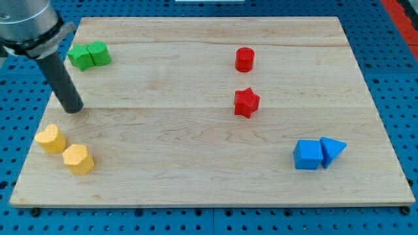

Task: Move your arm closer to the yellow heart

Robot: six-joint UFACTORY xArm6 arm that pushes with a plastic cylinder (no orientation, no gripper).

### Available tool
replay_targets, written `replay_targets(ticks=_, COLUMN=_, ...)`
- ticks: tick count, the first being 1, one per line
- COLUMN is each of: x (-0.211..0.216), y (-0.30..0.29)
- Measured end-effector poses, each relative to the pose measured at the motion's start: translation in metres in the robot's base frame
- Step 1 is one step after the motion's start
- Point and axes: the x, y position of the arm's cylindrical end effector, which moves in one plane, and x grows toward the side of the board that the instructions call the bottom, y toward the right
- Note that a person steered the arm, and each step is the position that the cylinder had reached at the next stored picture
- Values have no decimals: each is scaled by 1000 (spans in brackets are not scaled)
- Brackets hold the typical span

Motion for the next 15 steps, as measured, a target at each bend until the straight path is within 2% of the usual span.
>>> replay_targets(ticks=1, x=44, y=-13)
replay_targets(ticks=2, x=76, y=7)
replay_targets(ticks=3, x=66, y=14)
replay_targets(ticks=4, x=25, y=-22)
replay_targets(ticks=5, x=11, y=-24)
replay_targets(ticks=7, x=13, y=-19)
replay_targets(ticks=9, x=-21, y=110)
replay_targets(ticks=11, x=-21, y=120)
replay_targets(ticks=12, x=-4, y=132)
replay_targets(ticks=14, x=113, y=164)
replay_targets(ticks=15, x=160, y=139)
